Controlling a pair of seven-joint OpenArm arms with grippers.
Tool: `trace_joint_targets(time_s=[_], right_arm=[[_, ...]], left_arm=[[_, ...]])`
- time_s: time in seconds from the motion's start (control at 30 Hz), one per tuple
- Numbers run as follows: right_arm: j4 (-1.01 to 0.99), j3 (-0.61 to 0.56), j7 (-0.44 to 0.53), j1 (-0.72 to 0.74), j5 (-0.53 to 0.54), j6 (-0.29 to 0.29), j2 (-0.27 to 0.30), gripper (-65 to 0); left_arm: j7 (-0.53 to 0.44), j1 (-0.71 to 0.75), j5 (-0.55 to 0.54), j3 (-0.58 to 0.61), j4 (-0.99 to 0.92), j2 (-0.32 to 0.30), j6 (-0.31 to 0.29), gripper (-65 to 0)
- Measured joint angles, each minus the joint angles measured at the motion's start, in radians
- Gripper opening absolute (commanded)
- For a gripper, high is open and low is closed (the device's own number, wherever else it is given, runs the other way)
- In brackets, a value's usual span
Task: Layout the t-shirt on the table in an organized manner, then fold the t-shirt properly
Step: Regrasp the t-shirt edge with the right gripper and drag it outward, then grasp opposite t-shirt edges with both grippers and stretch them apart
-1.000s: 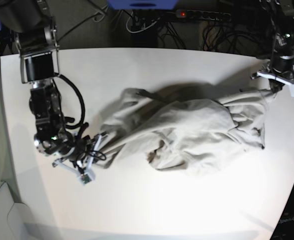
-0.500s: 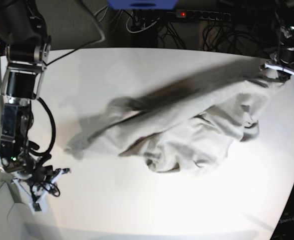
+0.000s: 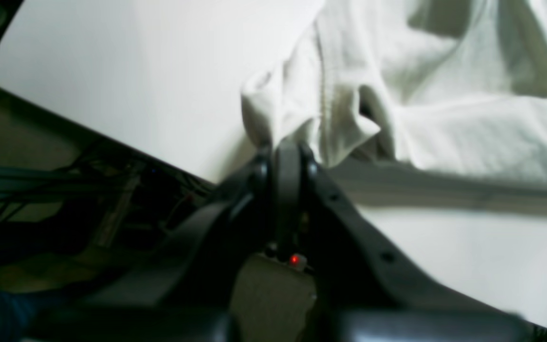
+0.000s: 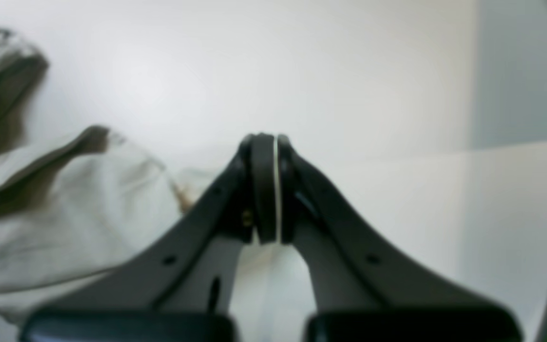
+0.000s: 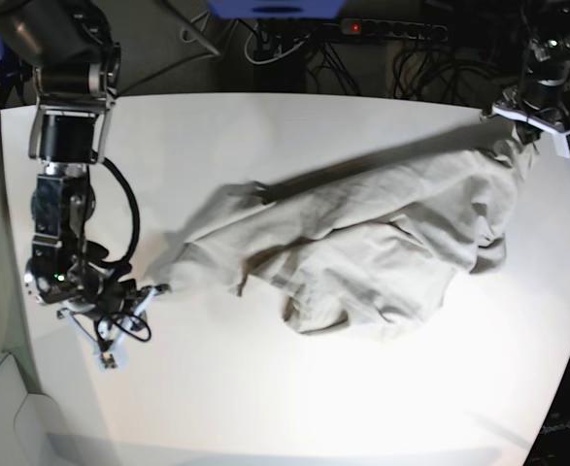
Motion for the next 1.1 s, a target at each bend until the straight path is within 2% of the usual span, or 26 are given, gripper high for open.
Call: trace_joint_targets(time_s=[0.1,0.23,0.33,0.43,0.63,0.8,0.97,1.1], right_arm=[[0.0,-0.022,-0.077,0.001,0.0,0.0,-0.029,-54.7],[0.0,-0.146,-0.138,0.0,0.003,0.0,-0.032,-45.0],[0.016,-0.195,-0.128,-0.014,0.01,-0.001,-0.043,-41.6],[0.121,-0.203,-0.13,-0.076,-0.003,0.0,-0.049,-40.6],[0.304,-0.205,-0.135,-0.144,0.003,0.0,-0.048,-37.0],[0.335,-0.203,-0.141,-0.22,0.004,0.0,-0.05,-33.4],[0.335,-0.197,-0.127,-0.254,0.0,0.0,-0.048,-24.3],[0.336,-0.197,-0.129,-0.295,0.001,0.0,-0.048,-21.7]], left_arm=[[0.029,0.0,0.0,-0.001,0.009,-0.006,0.0,-59.9],[0.152,-0.012,0.0,-0.001,0.037,-0.006,0.0,-44.7],[0.165,-0.033,-0.004,-0.001,0.049,-0.008,0.0,-36.4],[0.172,-0.027,-0.024,-0.004,0.068,-0.004,0.0,-32.0],[0.172,-0.023,-0.181,-0.015,0.076,-0.047,-0.001,-31.3],[0.177,-0.041,-0.259,-0.079,0.077,-0.052,-0.001,-31.3],[0.178,-0.116,-0.261,-0.114,0.077,-0.053,-0.002,-31.2],[0.192,-0.15,-0.257,-0.137,0.075,-0.052,0.0,-31.2]])
